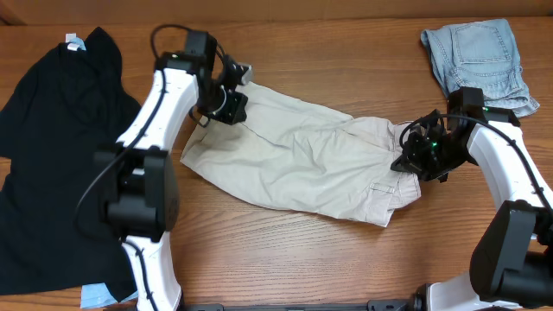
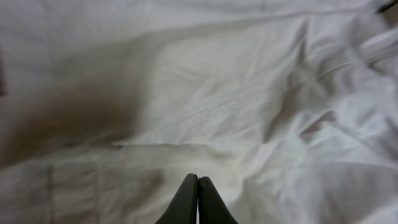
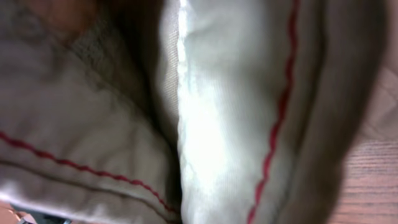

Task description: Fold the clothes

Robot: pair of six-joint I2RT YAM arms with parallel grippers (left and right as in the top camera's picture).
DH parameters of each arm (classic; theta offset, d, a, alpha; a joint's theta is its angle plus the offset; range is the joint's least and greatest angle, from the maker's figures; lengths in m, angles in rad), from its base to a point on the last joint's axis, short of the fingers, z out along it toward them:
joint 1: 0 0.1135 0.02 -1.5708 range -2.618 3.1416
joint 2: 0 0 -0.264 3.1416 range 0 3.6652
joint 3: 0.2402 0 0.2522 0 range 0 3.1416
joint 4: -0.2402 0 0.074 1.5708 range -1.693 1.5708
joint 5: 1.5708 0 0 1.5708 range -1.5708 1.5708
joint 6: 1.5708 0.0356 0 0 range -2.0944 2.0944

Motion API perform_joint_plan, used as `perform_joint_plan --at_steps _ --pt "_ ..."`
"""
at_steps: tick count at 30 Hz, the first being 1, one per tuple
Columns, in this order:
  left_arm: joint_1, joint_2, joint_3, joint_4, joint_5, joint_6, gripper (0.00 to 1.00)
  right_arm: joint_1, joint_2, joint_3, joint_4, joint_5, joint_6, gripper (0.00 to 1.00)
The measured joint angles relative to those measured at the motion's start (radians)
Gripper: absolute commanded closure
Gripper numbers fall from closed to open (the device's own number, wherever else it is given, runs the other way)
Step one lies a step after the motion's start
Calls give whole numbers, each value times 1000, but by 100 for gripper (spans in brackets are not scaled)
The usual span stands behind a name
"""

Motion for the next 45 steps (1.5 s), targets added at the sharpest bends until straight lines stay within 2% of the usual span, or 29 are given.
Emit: perform_joint_plan --at_steps 9,19,28,34,39,45 --pt "0 103 -17 9 0 0 96 -17 0 0 36 7 -1 96" --pt "-18 103 -17 16 4 -62 96 -165 0 7 12 18 -76 96" --pt "-69 103 -18 74 5 -117 96 -156 0 29 41 23 -120 96" --pt "-137 103 -18 123 -53 -140 96 -126 0 40 48 27 -85 96" --pt "-168 103 -18 123 -84 -185 96 -100 0 146 -31 37 -43 96" --pt "-167 103 -18 103 -95 -236 96 -93 0 382 -274 123 -18 96"
